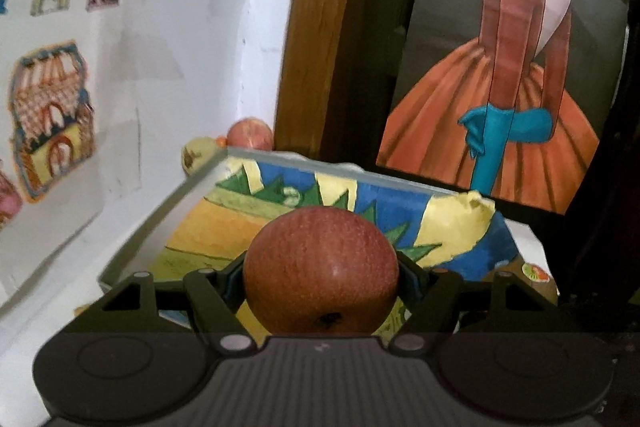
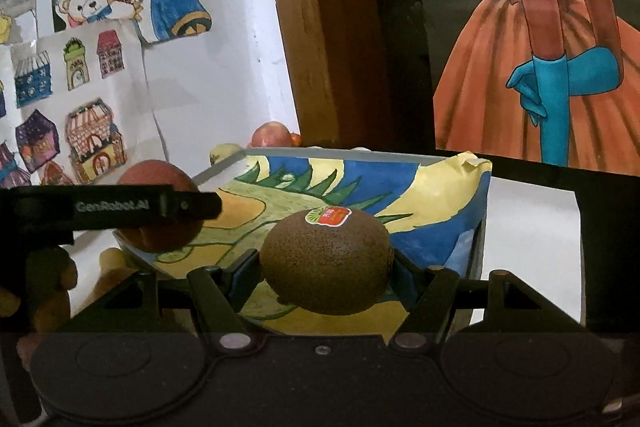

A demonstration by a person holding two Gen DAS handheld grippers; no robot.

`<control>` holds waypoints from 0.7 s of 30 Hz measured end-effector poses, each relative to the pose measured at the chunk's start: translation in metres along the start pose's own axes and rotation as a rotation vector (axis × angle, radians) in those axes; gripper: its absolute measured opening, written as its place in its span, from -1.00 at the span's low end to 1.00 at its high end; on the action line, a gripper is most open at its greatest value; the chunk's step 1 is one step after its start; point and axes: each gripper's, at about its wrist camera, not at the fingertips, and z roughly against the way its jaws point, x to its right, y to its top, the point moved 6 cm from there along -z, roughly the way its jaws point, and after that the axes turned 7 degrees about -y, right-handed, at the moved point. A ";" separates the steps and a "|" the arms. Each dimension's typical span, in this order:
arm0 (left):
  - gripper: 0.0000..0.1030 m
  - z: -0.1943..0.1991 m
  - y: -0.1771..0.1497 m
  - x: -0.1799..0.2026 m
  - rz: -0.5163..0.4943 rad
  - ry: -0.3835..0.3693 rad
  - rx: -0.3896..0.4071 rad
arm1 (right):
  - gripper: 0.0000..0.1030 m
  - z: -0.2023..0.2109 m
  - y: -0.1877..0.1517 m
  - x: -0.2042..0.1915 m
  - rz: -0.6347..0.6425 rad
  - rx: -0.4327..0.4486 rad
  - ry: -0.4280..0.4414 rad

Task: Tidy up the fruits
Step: 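Carry the red apple with the left tool over the tray while the right tool carries the kiwi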

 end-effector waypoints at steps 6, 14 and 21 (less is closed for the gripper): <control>0.46 -0.020 -0.006 0.001 0.027 0.009 -0.072 | 0.36 -0.010 -0.001 -0.002 0.046 -0.009 -0.019; 0.46 -0.031 -0.007 0.001 0.042 0.018 -0.122 | 0.36 -0.017 -0.002 -0.002 0.095 -0.021 -0.020; 0.47 -0.036 -0.008 -0.002 0.061 0.017 -0.154 | 0.36 -0.035 0.008 0.015 0.020 -0.156 0.135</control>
